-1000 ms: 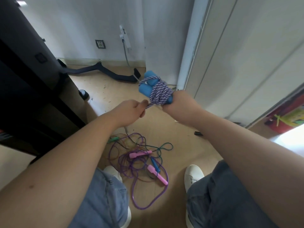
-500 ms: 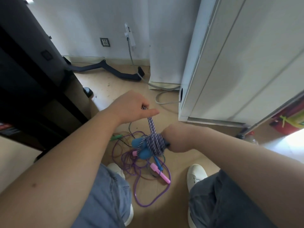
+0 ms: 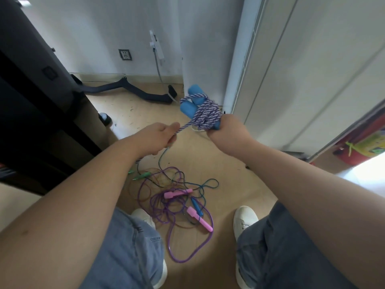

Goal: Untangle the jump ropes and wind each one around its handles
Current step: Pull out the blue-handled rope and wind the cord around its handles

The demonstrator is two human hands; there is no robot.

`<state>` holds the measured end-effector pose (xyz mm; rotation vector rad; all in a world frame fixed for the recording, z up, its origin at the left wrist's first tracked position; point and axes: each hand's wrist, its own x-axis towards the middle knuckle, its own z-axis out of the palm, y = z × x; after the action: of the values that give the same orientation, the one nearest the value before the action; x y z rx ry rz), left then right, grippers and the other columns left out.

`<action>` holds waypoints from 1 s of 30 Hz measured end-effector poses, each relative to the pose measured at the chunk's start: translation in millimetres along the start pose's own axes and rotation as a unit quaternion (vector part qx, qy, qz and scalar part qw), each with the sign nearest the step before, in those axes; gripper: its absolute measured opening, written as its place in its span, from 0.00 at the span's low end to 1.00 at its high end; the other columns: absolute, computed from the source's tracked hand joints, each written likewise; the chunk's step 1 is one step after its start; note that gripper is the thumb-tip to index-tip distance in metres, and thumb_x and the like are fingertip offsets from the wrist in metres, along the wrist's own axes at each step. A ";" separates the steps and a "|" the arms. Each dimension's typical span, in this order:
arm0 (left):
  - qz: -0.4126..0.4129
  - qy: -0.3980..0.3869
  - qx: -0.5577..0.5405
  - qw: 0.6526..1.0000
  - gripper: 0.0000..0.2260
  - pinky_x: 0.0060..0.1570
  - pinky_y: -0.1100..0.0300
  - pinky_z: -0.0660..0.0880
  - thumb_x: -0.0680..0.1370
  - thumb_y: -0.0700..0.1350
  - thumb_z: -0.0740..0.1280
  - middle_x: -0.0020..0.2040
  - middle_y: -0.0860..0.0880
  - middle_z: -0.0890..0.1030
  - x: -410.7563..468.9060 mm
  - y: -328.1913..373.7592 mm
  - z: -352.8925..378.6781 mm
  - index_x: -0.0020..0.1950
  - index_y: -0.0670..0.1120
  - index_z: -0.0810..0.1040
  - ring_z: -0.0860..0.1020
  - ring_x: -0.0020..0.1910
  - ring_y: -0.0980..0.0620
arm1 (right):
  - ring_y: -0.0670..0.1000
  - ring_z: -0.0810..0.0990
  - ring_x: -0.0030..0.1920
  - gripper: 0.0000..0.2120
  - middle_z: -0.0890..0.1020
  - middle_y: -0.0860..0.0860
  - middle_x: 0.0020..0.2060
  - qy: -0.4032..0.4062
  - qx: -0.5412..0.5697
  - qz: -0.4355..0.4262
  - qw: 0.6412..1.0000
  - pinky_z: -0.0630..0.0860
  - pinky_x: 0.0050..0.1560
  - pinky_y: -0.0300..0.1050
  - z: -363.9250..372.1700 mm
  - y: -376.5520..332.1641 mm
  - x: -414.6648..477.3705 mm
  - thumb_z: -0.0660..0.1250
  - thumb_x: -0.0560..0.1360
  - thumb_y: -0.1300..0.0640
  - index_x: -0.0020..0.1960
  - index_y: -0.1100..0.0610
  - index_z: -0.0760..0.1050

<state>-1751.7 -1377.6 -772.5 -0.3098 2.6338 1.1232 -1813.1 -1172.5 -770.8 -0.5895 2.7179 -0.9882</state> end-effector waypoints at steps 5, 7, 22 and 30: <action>0.115 -0.048 0.151 0.981 0.18 0.37 0.57 0.68 0.83 0.59 0.57 0.35 0.53 0.76 -14.1 23.5 13.6 0.38 0.53 0.77 0.73 0.34 0.55 | 0.56 0.76 0.40 0.02 0.75 0.53 0.38 -0.085 -0.208 0.044 0.973 0.72 0.39 0.45 11.6 27.9 8.2 0.61 0.76 0.61 0.45 0.57 0.71; 0.147 -0.041 0.166 0.974 0.17 0.37 0.57 0.70 0.82 0.58 0.59 0.35 0.52 0.77 -16.6 27.7 11.9 0.38 0.52 0.77 0.73 0.33 0.55 | 0.56 0.76 0.40 0.01 0.76 0.53 0.39 -0.113 -0.246 0.038 0.962 0.73 0.39 0.46 14.7 30.6 3.9 0.61 0.75 0.61 0.46 0.56 0.71; 0.043 0.002 0.031 0.999 0.25 0.36 0.57 0.70 0.80 0.62 0.61 0.29 0.46 0.73 -4.4 5.0 -8.7 0.36 0.42 0.76 0.69 0.26 0.55 | 0.55 0.73 0.39 0.05 0.77 0.51 0.42 -0.165 -0.303 -0.276 0.897 0.69 0.39 0.46 19.3 -4.5 -20.7 0.61 0.78 0.54 0.45 0.52 0.66; -0.153 -0.165 -0.198 0.954 0.28 0.50 0.41 0.81 0.78 0.65 0.61 0.50 0.38 0.85 -14.5 6.9 -3.9 0.57 0.40 0.79 0.85 0.47 0.40 | 0.57 0.77 0.37 0.05 0.78 0.52 0.40 -0.011 -0.358 -0.333 0.872 0.70 0.30 0.47 20.0 3.4 -18.1 0.64 0.74 0.59 0.50 0.56 0.74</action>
<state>-1740.6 -1374.4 -760.7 -0.5339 1.9797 1.4419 -1791.7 -1173.9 -787.4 -1.7205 2.8400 0.0275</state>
